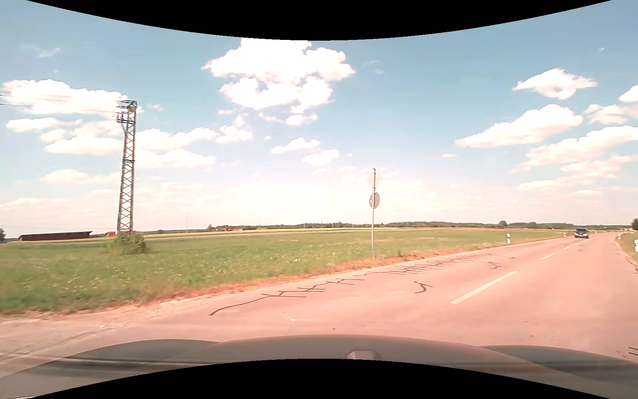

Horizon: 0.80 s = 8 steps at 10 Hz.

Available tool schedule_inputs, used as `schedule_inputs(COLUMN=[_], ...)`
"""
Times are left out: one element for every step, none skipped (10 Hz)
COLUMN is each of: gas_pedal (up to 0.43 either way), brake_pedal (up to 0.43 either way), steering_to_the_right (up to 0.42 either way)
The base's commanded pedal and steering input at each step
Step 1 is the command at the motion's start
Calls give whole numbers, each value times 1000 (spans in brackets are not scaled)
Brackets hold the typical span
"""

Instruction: Follow the waypoints while adhering to traffic rules and regulations

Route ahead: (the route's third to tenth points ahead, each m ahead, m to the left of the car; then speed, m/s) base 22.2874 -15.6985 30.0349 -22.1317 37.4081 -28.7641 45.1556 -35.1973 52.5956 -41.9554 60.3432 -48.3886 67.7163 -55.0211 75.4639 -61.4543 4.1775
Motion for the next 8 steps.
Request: schedule_inputs(gas_pedal=[118, 150, 177, 177, 177, 177, 177, 177], brake_pedal=[0, 0, 0, 0, 0, 0, 0, 0], steering_to_the_right=[498, 497, 495, 489, 481, 467, 449, 428])
